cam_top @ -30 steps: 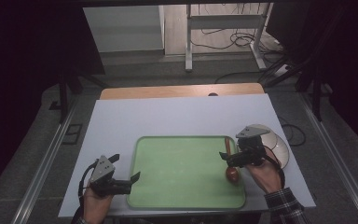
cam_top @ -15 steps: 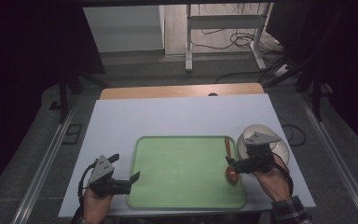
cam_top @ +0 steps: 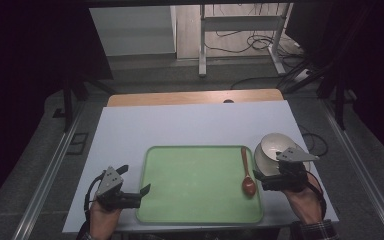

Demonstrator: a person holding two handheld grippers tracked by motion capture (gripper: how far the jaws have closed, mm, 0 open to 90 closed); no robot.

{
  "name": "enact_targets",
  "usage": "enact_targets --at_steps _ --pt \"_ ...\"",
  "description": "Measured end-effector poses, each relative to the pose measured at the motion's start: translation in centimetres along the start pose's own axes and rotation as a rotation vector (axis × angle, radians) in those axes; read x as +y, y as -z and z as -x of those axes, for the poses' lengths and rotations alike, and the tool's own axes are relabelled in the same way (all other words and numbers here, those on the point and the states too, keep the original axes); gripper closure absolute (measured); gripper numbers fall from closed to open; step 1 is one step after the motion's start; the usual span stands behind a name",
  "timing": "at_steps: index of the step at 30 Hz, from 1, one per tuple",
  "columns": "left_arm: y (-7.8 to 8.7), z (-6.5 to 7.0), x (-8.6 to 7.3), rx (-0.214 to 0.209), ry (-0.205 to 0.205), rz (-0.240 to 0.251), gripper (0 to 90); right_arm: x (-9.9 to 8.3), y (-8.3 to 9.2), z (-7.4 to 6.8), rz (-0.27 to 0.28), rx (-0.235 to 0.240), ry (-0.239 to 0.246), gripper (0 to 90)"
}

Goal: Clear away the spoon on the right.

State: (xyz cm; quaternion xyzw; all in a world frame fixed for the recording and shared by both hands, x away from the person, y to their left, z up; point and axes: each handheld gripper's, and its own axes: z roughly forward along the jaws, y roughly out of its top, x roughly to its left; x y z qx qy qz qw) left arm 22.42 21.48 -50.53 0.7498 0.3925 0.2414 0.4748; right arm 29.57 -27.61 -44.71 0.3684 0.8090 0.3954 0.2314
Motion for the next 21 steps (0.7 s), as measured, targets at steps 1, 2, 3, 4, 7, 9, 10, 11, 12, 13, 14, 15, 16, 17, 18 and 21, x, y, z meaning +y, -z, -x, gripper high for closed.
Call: enact_targets --at_steps 1,2,3,4,7,9,10,11,12,13,14,15,16,17,18,21 --pt "0.0 0.0 0.0 0.0 0.0 0.001 1.1 -0.2 0.2 0.1 0.004 -0.002 -0.004 0.0" --pt "0.0 0.0 0.0 0.0 0.0 0.001 1.1 -0.3 0.4 0.1 0.009 -0.007 -0.007 0.0" --pt "0.0 0.0 0.0 0.001 0.0 0.001 1.1 -0.5 0.5 0.2 0.012 -0.009 -0.011 0.0" --pt "0.0 0.0 0.0 0.001 -0.001 0.0 1.1 -0.7 0.7 0.3 0.013 -0.011 -0.017 0.0" --pt "0.0 0.0 0.0 0.001 -0.003 -0.001 1.1 -1.2 1.1 0.6 0.023 -0.018 -0.029 0.0" --pt "0.0 0.0 0.0 0.001 -0.003 -0.001 1.1 -1.6 1.5 0.8 0.028 -0.024 -0.04 0.0" --pt "0.0 0.0 0.0 0.002 -0.004 0.0 1.1 -1.9 1.6 0.8 0.035 -0.034 -0.042 0.0" --pt "0.0 0.0 0.0 0.002 -0.003 -0.001 1.1 -2.1 1.7 1.0 0.04 -0.041 -0.043 0.0" --pt "0.0 0.0 0.0 0.002 -0.003 0.0 1.1 -2.3 1.8 1.1 0.039 -0.046 -0.046 0.0" --pt "0.0 0.0 0.0 0.002 -0.003 0.0 1.1 -2.6 1.9 1.2 0.039 -0.053 -0.048 0.0" --pt "0.0 0.0 0.0 0.002 -0.004 0.0 1.1 -2.9 2.0 1.3 0.042 -0.062 -0.049 0.0" --pt "0.0 0.0 0.0 0.002 -0.003 0.0 1.1 -3.1 2.0 1.4 0.04 -0.065 -0.057 0.0" --pt "0.0 0.0 0.0 0.002 -0.003 0.0 1.1 -3.4 2.0 1.5 0.034 -0.062 -0.066 0.0" --pt "0.0 0.0 0.0 0.002 -0.003 0.0 1.1 -3.6 2.0 1.6 0.03 -0.065 -0.07 0.0" --pt "0.0 0.0 0.0 0.003 -0.003 0.0 1.1 -3.9 1.9 1.8 0.02 -0.07 -0.075 0.0" --pt "0.0 0.0 0.0 0.003 -0.004 0.0 1.1 -4.3 1.7 2.1 0.001 -0.076 -0.08 0.0"
